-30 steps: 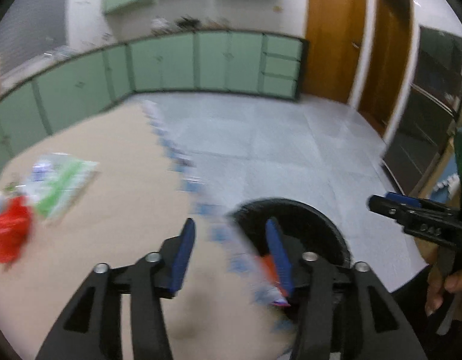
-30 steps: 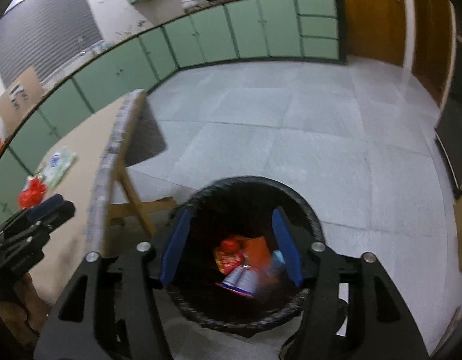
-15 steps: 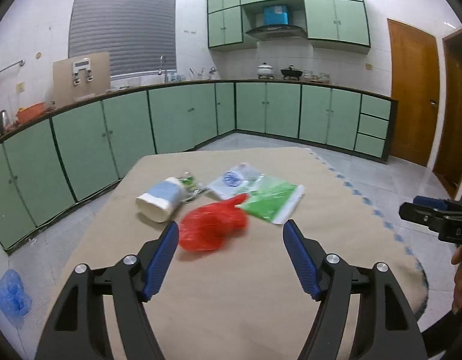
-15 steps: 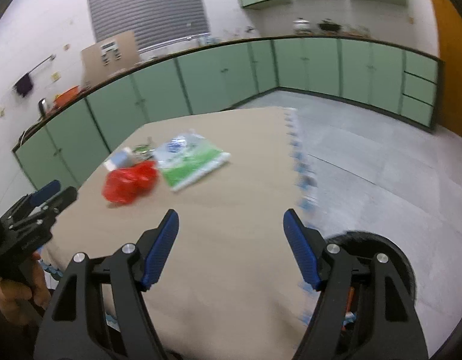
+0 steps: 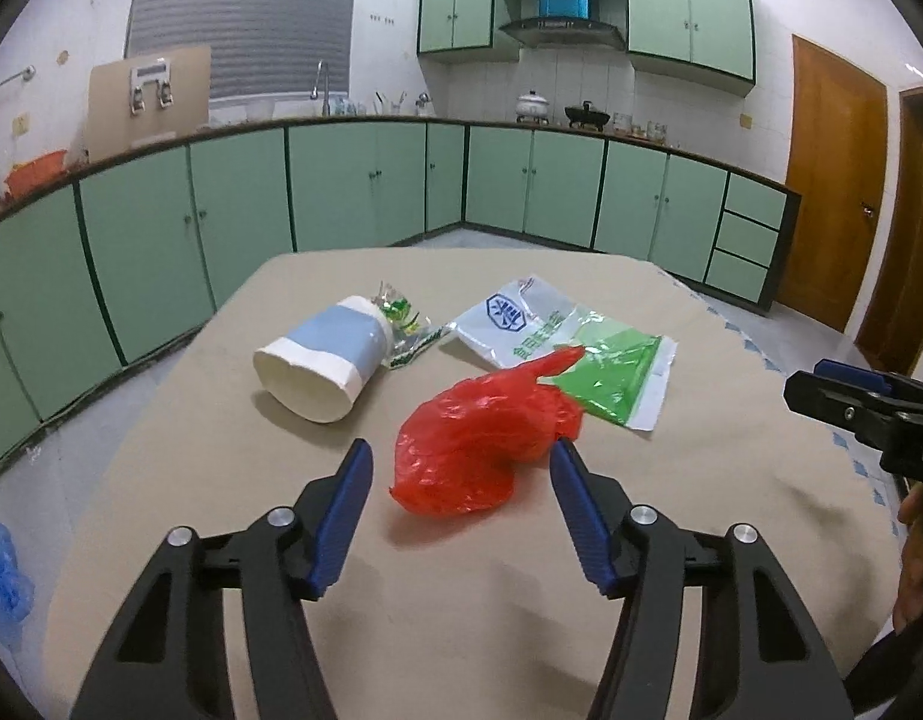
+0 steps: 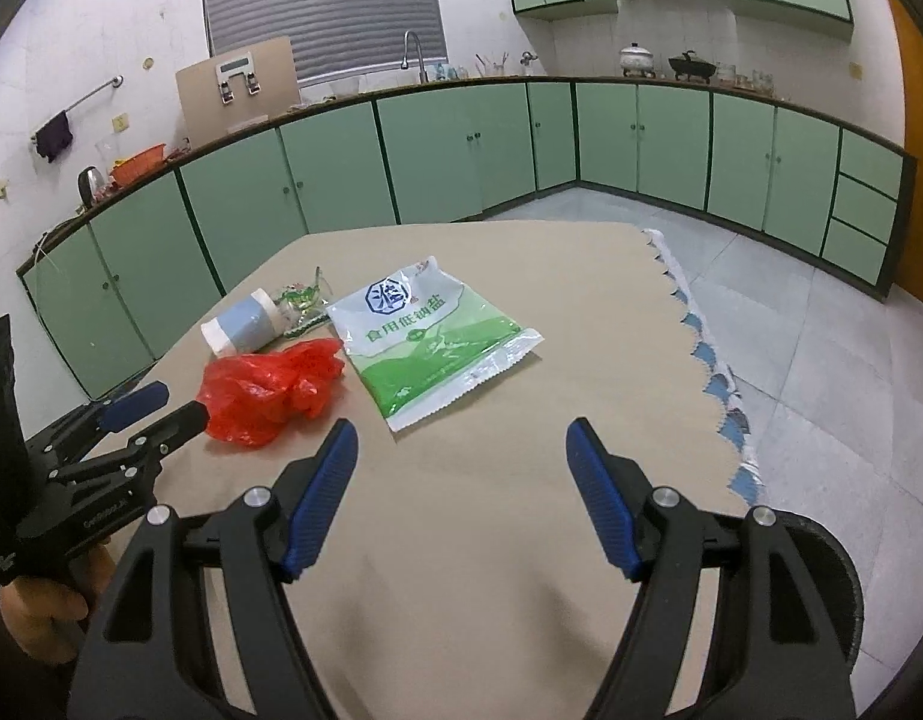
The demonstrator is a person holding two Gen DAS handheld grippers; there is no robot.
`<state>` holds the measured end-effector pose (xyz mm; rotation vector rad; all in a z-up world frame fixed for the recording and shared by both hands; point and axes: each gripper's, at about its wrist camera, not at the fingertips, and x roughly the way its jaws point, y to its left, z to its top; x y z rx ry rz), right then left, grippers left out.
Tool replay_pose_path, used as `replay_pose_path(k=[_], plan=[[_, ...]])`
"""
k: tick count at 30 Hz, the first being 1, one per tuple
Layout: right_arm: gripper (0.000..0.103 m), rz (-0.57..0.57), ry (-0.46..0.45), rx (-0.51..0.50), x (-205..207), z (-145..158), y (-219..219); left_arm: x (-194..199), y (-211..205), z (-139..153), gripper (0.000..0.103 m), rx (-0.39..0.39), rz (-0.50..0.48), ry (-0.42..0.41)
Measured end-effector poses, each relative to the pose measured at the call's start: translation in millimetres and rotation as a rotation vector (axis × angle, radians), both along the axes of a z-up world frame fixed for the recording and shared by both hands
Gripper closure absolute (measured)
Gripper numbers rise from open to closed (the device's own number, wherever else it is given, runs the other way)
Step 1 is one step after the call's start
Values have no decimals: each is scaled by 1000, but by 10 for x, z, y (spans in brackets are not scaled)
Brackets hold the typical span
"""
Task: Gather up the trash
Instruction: 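Grasp the second red plastic bag with the left tool, then grasp the green salt packet with the right tool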
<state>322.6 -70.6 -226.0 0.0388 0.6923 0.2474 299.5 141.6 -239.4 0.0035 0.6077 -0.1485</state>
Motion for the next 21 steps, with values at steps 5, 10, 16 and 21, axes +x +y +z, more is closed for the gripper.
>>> replay_pose_path(k=[5,10,16,21], plan=[[33,7,8,-3,104,-69,84,142,23,-123,50,13,-14,58],[33,13,13,2,189,-101,135,253,92,-230,95,-28,-31,134],[33,22,7,1,275,-94,193,164,171,-137,102,-63,-21,68],[33,1,12,5,436,-116,160,80,230,37,102,-78,-8,-19]])
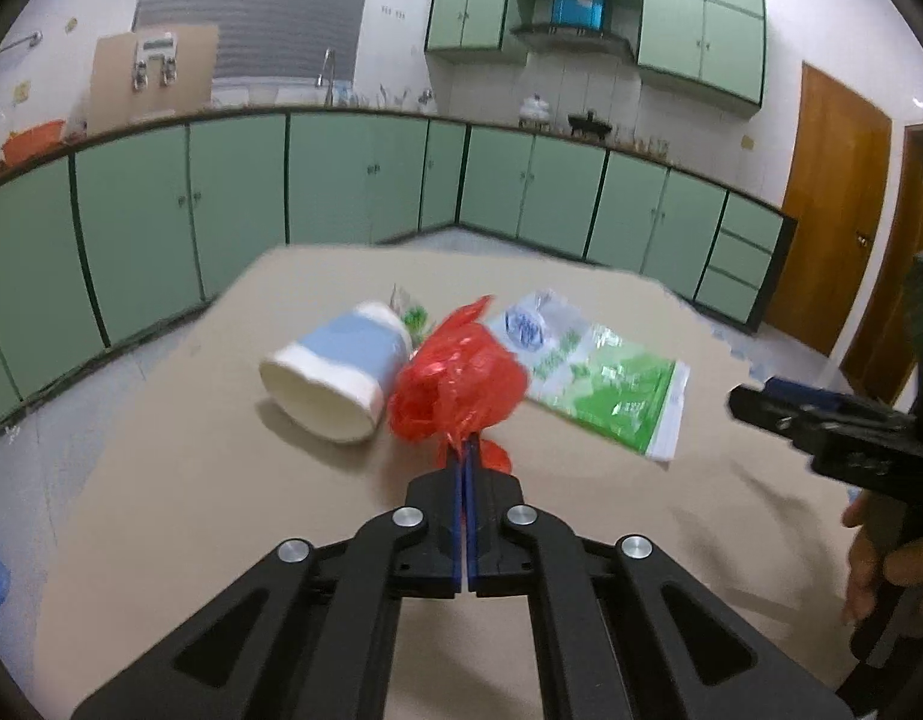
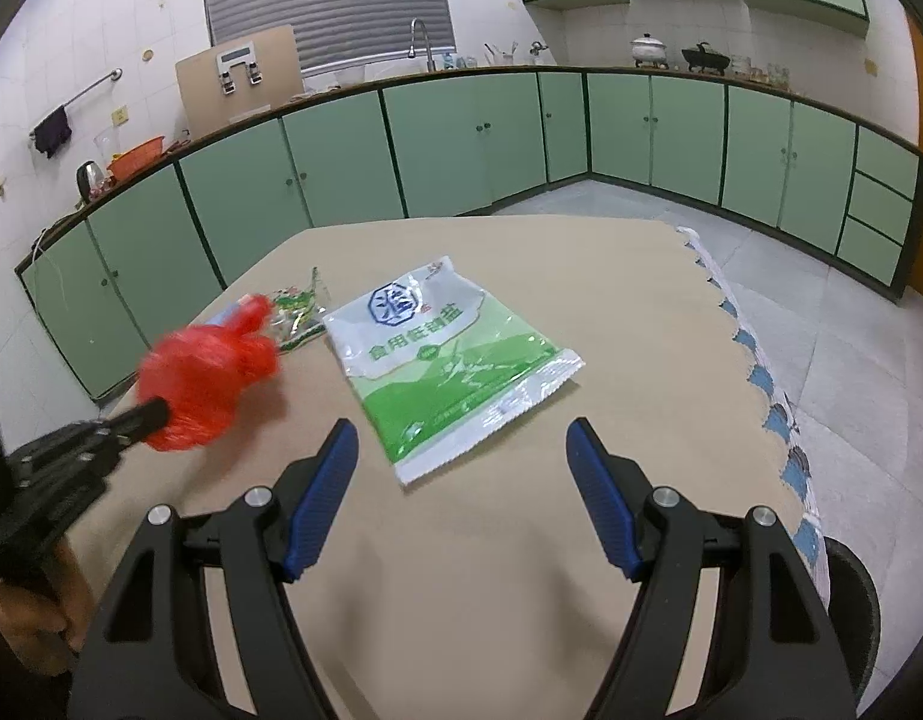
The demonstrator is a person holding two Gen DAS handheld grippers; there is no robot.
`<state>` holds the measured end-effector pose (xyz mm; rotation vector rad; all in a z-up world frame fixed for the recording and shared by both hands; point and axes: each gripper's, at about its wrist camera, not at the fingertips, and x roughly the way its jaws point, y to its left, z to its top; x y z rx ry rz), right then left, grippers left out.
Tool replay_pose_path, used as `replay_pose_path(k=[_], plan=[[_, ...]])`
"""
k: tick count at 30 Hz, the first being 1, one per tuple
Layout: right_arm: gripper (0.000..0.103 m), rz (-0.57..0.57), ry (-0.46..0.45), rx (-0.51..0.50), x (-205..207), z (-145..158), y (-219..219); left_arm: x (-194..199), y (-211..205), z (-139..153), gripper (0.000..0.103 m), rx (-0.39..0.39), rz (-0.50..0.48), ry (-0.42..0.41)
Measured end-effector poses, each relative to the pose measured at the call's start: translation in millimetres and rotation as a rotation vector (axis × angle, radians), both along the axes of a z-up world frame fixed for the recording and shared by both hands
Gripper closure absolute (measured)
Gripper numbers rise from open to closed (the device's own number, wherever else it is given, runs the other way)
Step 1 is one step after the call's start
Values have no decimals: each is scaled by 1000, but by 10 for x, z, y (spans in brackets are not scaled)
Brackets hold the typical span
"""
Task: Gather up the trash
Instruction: 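Grasp the green salt packet with the right tool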
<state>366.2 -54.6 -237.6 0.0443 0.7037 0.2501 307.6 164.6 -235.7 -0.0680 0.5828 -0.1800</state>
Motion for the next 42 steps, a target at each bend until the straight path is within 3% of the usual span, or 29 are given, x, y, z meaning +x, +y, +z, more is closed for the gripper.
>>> replay_pose_path(k=[6,15,20,22,24,26,35,42], plan=[[33,-41,13,1,279,-41,-81,13,-72,221,102,31,-15,-104],[33,-76,89,3,722,-259,-149,410,-113,188,102,29,-19,-116],[34,-93,188,51,1003,-421,-202,542,-118,140,102,27,-26,-106],[53,-72,211,36,1042,-451,-165,554,-128,131,102,27,-27,-104],[83,-45,205,29,1025,-433,-126,553,-122,121,102,27,-27,-100],[97,-18,191,20,981,-406,-86,543,-116,99,102,26,-23,-94],[103,28,117,63,610,-109,-168,446,-156,261,102,19,-16,-108],[103,-29,54,68,175,238,-698,275,-373,406,102,2,-57,-130]])
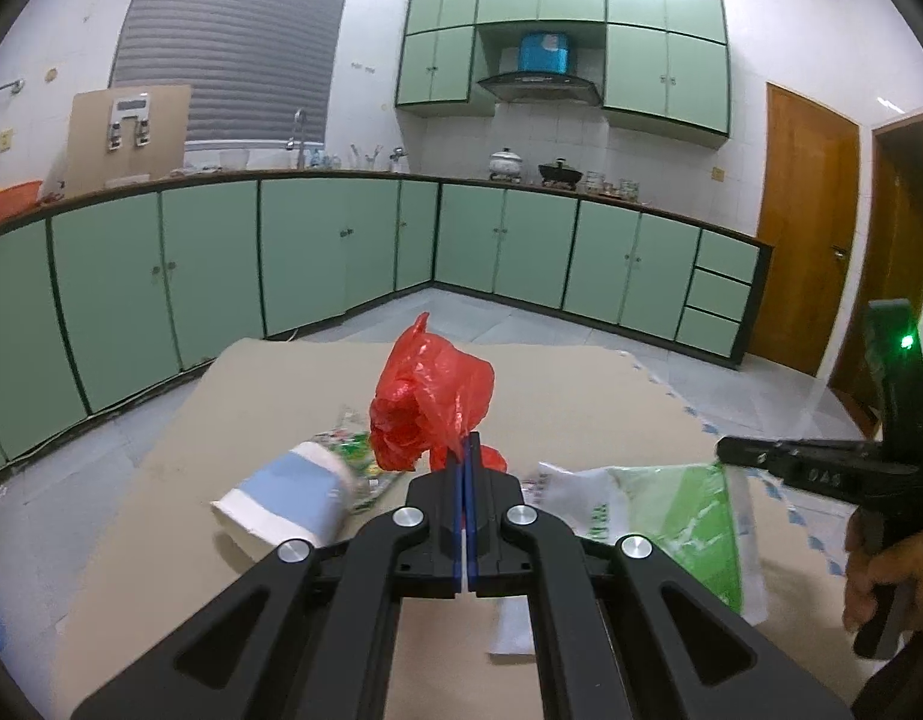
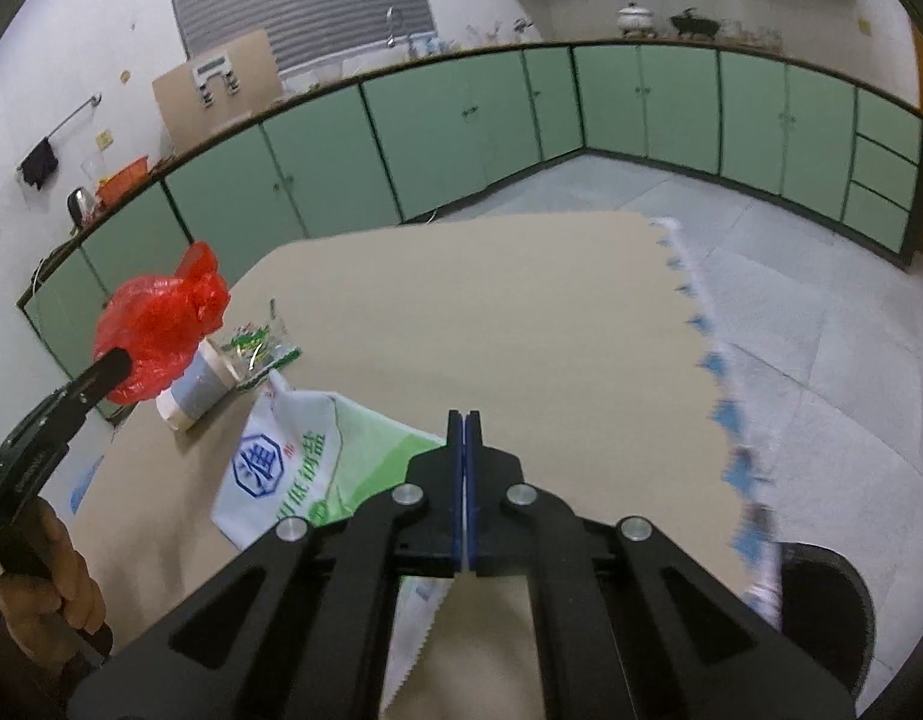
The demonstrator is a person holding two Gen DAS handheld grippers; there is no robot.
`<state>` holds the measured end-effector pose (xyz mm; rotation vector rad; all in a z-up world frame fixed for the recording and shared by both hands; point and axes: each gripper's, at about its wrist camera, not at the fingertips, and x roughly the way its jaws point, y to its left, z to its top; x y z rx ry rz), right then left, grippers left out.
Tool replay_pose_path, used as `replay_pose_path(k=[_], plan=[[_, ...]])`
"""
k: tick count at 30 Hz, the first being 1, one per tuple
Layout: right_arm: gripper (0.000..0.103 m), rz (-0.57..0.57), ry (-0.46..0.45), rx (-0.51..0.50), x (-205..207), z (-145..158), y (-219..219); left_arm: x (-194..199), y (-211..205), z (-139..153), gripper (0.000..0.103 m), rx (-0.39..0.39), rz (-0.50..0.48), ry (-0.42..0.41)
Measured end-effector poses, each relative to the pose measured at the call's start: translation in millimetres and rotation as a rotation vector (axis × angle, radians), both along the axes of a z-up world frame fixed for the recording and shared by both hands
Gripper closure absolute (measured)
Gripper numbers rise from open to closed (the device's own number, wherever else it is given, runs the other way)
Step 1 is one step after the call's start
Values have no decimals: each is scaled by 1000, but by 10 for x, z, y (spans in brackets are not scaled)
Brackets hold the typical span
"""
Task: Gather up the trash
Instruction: 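Grasp the green salt packet with the right tool, then carry the red bag and green packet over the black bin and release both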
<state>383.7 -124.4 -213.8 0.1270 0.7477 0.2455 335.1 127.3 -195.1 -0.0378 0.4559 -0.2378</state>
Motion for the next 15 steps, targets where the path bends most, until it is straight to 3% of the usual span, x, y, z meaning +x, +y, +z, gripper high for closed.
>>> replay_pose_path(k=[9,15], plan=[[103,-132,-60,-3,-452,368,-818,-196,-655,210,102,-12,-115,-15],[103,-222,-98,-22,-850,568,-1409,-330,-1340,286,102,-9,-247,-7]])
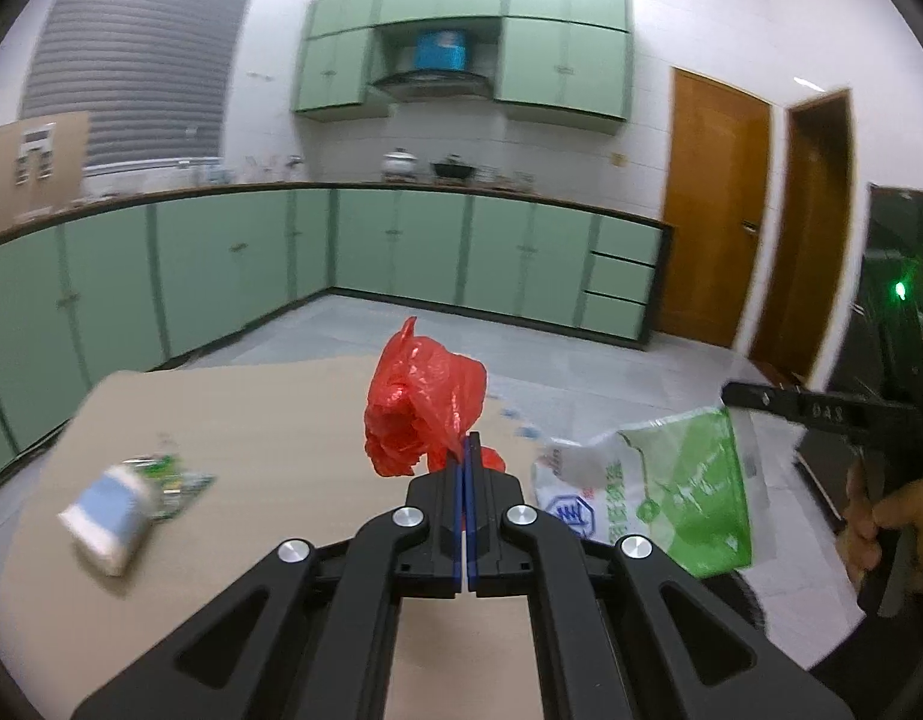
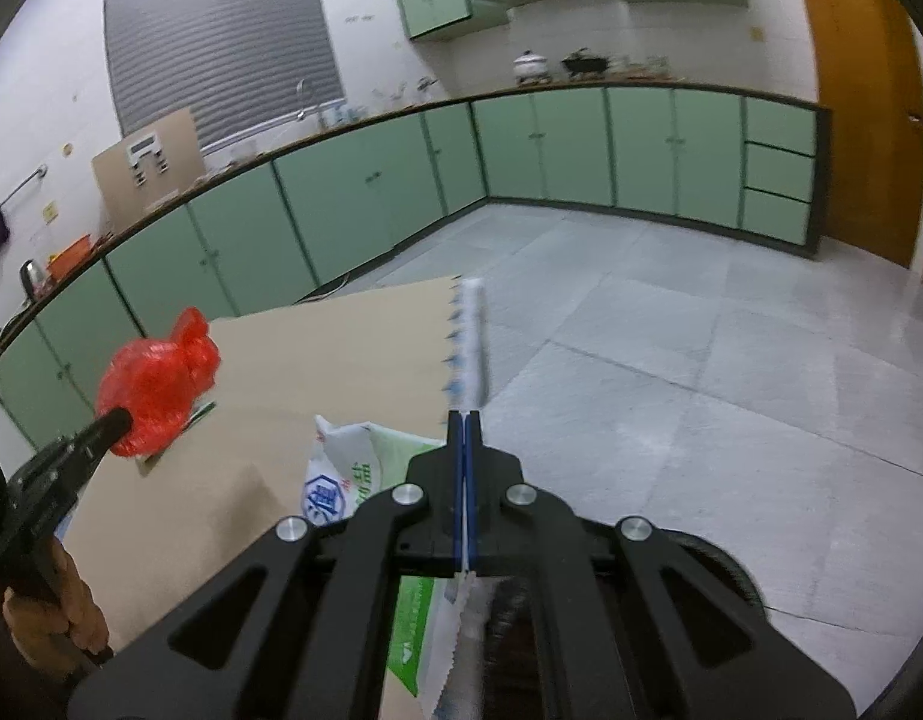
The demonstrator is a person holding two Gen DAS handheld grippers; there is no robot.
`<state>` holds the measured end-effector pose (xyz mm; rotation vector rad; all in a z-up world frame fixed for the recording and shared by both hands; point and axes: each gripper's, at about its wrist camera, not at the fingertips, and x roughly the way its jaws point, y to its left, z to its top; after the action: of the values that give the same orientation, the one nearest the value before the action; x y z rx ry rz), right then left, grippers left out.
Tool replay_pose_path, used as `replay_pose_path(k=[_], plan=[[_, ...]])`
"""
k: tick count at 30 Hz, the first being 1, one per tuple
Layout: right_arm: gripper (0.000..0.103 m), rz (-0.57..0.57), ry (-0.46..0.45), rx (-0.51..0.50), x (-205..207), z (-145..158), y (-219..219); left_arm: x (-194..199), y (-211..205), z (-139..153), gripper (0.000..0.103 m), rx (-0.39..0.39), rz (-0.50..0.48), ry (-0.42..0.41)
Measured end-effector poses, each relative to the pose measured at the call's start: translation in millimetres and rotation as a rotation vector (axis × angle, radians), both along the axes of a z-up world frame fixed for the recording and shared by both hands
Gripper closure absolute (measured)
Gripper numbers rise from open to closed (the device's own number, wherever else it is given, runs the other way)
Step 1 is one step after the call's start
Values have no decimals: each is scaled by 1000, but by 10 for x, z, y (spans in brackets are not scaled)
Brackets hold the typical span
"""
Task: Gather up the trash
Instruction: 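Carry the red bag and green packet over the black bin and release both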
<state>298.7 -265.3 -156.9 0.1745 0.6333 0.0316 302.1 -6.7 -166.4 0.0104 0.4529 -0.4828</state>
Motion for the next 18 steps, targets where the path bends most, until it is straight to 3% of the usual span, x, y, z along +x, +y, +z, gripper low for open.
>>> replay_pose_path(k=[9,18], plan=[[103,-141,-15,-12,-480,73,-870,-186,-1047,-33,102,21,-198,27],[103,-227,48,6,-712,-303,-1444,-243,-1655,-210,102,58,-308,77]])
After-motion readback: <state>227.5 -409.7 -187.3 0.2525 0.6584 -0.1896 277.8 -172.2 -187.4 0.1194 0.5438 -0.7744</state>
